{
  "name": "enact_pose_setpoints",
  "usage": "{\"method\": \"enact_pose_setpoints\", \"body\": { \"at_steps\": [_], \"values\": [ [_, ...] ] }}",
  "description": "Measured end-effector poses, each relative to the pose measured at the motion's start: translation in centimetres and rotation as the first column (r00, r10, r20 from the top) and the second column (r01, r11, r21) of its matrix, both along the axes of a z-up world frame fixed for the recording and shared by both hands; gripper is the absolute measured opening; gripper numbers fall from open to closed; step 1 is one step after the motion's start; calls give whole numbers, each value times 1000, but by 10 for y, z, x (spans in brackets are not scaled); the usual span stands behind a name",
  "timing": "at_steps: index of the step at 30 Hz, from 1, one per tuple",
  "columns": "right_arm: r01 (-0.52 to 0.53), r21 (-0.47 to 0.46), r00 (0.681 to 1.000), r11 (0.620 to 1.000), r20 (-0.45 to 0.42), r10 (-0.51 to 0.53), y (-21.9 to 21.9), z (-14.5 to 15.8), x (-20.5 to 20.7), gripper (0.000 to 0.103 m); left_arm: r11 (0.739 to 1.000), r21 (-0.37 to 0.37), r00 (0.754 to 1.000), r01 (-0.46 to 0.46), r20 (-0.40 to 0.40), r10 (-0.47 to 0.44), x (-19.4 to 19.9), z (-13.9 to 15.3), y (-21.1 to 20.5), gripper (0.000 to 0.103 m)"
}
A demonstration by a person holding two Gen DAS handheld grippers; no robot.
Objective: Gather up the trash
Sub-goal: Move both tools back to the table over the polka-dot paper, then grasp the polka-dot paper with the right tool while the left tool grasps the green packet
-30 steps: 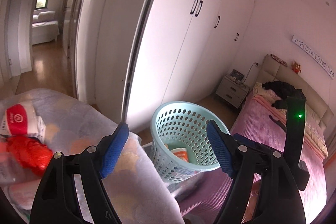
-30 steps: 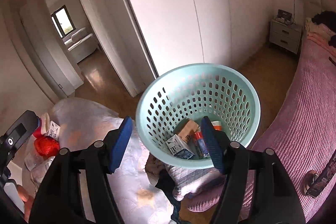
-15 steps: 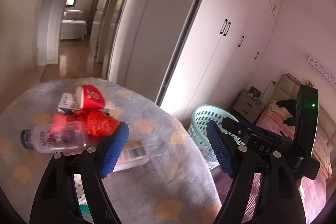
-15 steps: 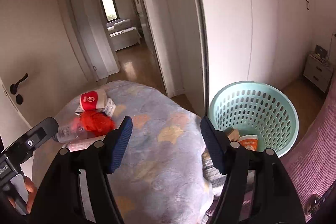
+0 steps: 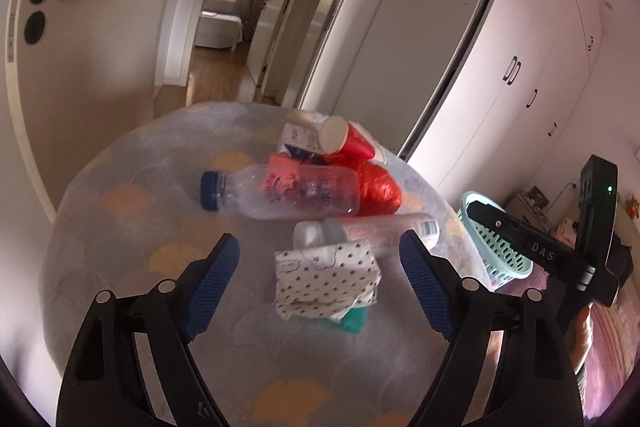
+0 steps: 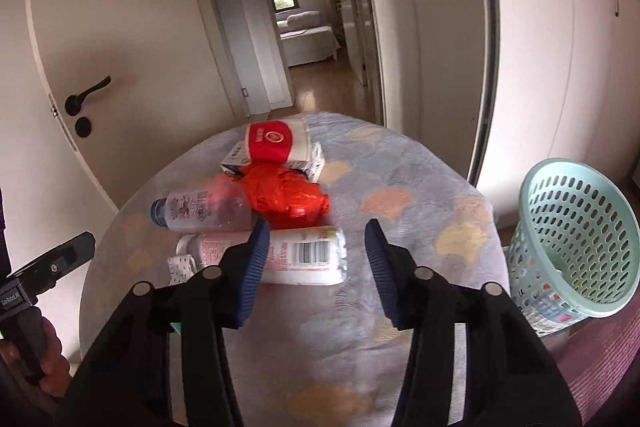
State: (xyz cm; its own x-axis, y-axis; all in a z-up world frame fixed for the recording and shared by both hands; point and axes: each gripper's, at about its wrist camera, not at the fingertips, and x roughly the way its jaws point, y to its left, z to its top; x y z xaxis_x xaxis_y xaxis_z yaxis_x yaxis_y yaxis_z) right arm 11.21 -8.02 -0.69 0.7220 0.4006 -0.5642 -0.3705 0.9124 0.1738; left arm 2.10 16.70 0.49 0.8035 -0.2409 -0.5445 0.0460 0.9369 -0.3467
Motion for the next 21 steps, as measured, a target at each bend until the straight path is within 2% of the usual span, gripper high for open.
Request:
{"method": "enact_pose_setpoints", "body": {
  "at_steps": [8,12,20,21],
  "values": [
    [-194,24,977,981,-90,195,56,-23,-6,38,999,-27,996,-22,-90,19,1,-42,18,77],
    [-240,-9,962,971,-133,237,77,-37,-8,38,999,-40,993,1,-118,-6,8,-50,18,71],
    [-319,44,921,947,-222,321,102,-50,10,37,998,-64,993,-2,-121,-6,11,-59,27,68],
    [-325,42,916,945,-236,326,105,-52,13,30,998,-68,992,-7,-125,-2,10,-61,30,68]
  ]
}}
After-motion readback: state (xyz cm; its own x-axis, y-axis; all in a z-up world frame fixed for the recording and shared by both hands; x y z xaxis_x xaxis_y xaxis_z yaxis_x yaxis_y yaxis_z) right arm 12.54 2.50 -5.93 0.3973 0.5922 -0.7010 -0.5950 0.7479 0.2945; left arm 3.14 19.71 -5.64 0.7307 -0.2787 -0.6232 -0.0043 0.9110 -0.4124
